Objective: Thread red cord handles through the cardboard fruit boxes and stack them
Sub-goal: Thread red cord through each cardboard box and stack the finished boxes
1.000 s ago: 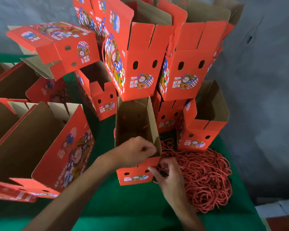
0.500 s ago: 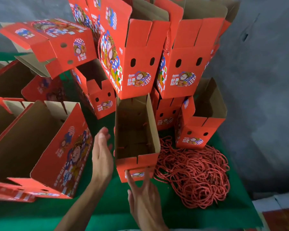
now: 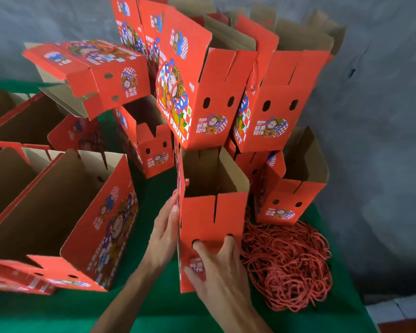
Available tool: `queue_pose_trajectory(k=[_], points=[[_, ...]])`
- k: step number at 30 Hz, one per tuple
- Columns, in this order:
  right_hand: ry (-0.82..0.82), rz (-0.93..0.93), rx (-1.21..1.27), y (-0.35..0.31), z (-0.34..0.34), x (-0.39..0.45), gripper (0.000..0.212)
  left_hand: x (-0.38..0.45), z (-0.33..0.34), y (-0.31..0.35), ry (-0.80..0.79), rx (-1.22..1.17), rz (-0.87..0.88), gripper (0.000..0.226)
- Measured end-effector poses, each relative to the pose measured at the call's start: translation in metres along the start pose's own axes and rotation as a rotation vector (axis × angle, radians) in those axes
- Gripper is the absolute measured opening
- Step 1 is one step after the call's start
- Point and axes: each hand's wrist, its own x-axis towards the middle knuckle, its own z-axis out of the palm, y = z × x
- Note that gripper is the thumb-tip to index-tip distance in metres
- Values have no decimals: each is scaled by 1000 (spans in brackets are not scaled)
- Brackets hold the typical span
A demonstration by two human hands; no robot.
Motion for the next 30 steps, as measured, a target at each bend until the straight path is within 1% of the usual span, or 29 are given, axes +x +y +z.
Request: queue_pose_trajectory(k=[2, 4, 7, 12, 15, 19, 22, 28, 30], points=[[26, -3, 17, 0, -32, 8, 52, 10, 2, 21, -36, -27, 43, 45], [-5, 10, 71, -1, -65, 19, 59, 19, 7, 43, -48, -29, 49, 53], [-68, -10, 123, -1, -112, 32, 64, 27, 13, 75, -18, 10, 138, 55], [-185, -108, 142, 10, -192, 46, 51, 25, 18, 130, 51, 79, 321, 53], [-213, -188, 167, 11, -241, 51, 51, 21, 21, 170, 86, 97, 432, 50], [-191, -289, 174, 8, -304, 59, 52, 26, 21, 234, 136, 148, 563, 46], [-162, -344, 209, 5, -346, 65, 55, 32, 20, 277, 143, 215, 652, 48], [-94, -465, 282, -17, -429, 69, 43, 45, 16, 367, 228, 248, 865, 50], [-45, -501, 292, -26, -457, 69, 45, 48, 12, 400, 264, 249, 943, 54]])
